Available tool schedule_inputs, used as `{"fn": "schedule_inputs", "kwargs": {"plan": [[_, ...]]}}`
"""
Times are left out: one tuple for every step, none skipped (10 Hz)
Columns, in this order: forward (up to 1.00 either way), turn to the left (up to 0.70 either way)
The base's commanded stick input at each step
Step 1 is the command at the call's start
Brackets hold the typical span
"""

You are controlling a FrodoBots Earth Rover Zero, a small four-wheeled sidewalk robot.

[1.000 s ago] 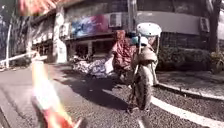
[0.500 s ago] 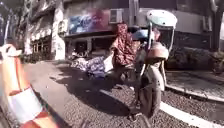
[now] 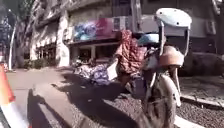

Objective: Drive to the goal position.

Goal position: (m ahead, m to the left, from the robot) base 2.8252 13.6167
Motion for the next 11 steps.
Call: {"fn": "schedule_inputs", "kwargs": {"plan": [[0.00, 0.45], [0.00, 0.45], [0.00, 0.45], [0.00, 0.45], [0.00, 0.45], [0.00, 0.45], [0.00, 0.45], [0.19, 0.77], [0.31, 0.78], [0.31, 0.78], [0.32, 0.79]]}}
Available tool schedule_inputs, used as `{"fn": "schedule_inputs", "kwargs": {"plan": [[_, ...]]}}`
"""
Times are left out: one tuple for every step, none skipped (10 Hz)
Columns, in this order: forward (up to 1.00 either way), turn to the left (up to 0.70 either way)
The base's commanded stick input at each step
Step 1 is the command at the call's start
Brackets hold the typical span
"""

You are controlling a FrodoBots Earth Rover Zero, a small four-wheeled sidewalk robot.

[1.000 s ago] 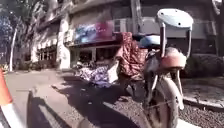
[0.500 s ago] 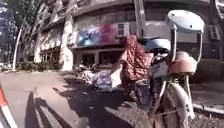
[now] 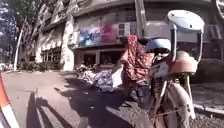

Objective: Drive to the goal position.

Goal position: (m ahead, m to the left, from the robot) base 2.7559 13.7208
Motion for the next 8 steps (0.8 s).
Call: {"fn": "schedule_inputs", "kwargs": {"plan": [[0.41, 0.54], [0.53, 0.27], [0.70, 0.14], [0.70, 0.14], [0.70, 0.14], [0.70, 0.14], [0.70, 0.14], [0.70, 0.14]]}}
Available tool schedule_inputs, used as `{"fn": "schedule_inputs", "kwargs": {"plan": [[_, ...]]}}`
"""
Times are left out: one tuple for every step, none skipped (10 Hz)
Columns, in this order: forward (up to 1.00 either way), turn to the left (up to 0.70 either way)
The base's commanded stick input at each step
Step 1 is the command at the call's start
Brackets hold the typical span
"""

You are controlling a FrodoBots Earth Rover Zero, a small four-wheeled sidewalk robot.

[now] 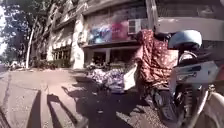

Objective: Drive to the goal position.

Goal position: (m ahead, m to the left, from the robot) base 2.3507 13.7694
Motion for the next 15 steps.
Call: {"fn": "schedule_inputs", "kwargs": {"plan": [[0.70, 0.14], [0.49, 0.02], [0.45, 0.00], [0.45, 0.00], [0.45, 0.02], [0.52, 0.06], [0.70, 0.14], [0.70, 0.14], [0.70, 0.14], [0.70, 0.14], [0.68, 0.14], [0.61, 0.15], [0.57, 0.14], [0.54, 0.13], [0.53, 0.13]]}}
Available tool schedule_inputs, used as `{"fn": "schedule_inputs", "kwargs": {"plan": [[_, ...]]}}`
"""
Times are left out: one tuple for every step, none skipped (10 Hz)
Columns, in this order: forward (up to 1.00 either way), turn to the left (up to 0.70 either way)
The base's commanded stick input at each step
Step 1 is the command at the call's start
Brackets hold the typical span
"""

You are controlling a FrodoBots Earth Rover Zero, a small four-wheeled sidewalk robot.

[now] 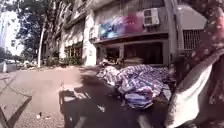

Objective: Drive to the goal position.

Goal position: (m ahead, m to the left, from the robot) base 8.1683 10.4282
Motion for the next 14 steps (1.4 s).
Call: {"fn": "schedule_inputs", "kwargs": {"plan": [[0.52, 0.23], [0.51, 0.31], [0.50, 0.30], [0.45, 0.27], [0.45, 0.27], [0.45, 0.27], [0.45, 0.27], [0.45, 0.27], [0.45, 0.27], [0.44, 0.27], [0.44, 0.27], [0.44, 0.27], [0.44, 0.27], [0.44, 0.27]]}}
